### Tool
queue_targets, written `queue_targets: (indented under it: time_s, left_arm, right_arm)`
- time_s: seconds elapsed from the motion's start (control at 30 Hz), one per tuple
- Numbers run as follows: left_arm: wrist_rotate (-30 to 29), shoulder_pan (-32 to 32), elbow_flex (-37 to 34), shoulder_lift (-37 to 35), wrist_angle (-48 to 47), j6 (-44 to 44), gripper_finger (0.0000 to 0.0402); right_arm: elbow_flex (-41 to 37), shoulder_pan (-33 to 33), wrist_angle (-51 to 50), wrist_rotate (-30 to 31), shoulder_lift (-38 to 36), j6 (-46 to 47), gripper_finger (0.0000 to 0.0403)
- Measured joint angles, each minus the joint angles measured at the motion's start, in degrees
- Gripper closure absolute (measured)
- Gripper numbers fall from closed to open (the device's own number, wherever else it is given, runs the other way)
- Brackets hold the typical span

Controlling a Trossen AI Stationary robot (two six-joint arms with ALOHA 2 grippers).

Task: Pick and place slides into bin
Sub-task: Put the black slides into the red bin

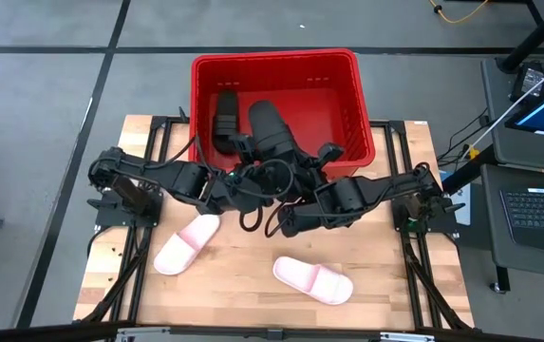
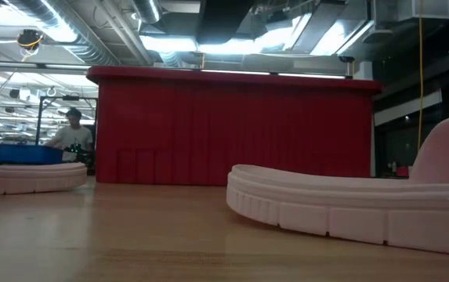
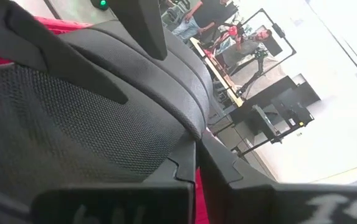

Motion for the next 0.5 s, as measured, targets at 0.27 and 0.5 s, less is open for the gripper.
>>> queue_targets:
  time_s: [0.27, 0.5]
  left_arm:
    - [1.49, 1.32, 0.07, -0.04, -0.22, 0.16, 0.028]
    - [1.9, 1.64, 0.07, -0.04, -2.17, 0.09, 0.0282]
  right_arm:
    - [0.46, 0.62, 0.67, 0.11, 0.04, 0.01, 0.0395]
    - [0.46, 0.73, 0.95, -0.17, 0.04, -1.56, 0.0395]
